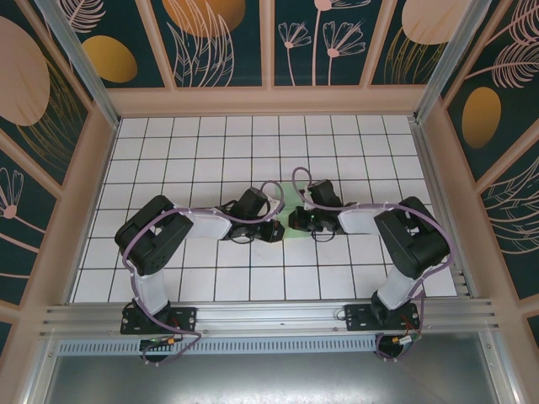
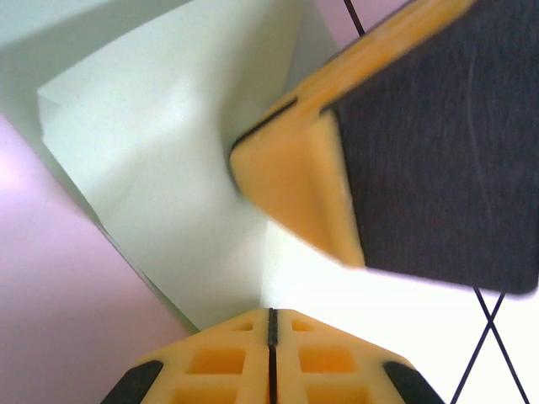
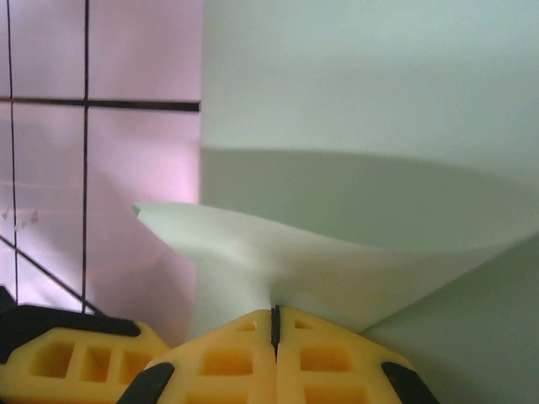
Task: Fold a paper plane with a square sheet of paper (fold left side to right side)
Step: Fold the triangle a second time at the center of the table.
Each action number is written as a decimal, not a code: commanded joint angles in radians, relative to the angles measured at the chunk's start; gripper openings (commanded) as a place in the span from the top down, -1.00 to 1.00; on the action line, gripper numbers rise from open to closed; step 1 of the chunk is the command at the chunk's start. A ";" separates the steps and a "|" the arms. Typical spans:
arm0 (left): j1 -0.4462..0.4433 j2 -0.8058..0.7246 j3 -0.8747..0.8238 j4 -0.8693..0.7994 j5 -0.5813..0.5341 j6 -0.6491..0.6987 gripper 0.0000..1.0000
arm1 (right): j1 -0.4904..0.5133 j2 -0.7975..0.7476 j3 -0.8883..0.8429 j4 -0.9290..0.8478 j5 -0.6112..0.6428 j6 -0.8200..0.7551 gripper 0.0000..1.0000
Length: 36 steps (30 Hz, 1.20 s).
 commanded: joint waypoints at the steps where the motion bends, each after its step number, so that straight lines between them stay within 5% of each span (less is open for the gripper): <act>1: -0.004 0.042 -0.047 -0.102 -0.051 -0.005 0.79 | -0.039 0.029 0.019 -0.044 0.047 -0.036 1.00; 36: -0.004 0.036 -0.050 -0.083 -0.051 -0.010 0.80 | -0.269 0.044 0.155 -0.113 -0.011 -0.131 1.00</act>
